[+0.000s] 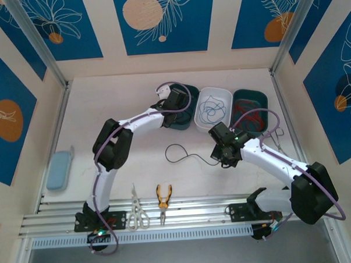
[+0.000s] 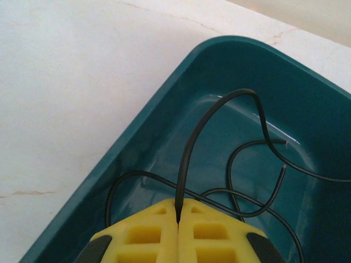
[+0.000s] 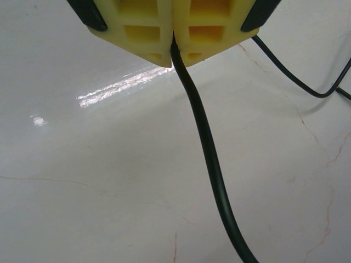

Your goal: Untangle the cables

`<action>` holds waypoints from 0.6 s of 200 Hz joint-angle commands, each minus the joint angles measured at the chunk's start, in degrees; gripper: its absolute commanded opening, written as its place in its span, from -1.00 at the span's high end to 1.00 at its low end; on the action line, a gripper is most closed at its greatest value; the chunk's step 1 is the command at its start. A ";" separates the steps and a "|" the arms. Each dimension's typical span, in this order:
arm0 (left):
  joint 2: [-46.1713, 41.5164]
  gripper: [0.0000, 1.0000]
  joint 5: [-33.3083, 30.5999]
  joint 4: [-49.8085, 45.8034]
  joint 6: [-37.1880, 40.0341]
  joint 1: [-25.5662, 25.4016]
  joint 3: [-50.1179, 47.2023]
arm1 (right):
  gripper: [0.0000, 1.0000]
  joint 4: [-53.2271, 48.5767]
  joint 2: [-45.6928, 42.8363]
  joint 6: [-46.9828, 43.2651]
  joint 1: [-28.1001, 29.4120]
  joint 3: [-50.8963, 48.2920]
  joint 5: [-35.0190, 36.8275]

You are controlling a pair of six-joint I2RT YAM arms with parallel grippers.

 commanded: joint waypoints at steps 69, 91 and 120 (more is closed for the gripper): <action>0.28 1.00 -1.60 -6.69 -2.47 -0.45 0.89 | 1.00 0.37 -0.59 -0.36 -0.72 -0.41 -1.56; -1.24 1.00 -4.92 -7.30 -3.49 -0.46 -0.36 | 1.00 0.63 -0.55 -0.44 -0.72 -0.61 -1.86; -1.34 1.00 -5.18 -7.48 -5.17 -0.54 -0.07 | 1.00 0.89 -0.15 -0.77 -0.89 -0.61 -1.90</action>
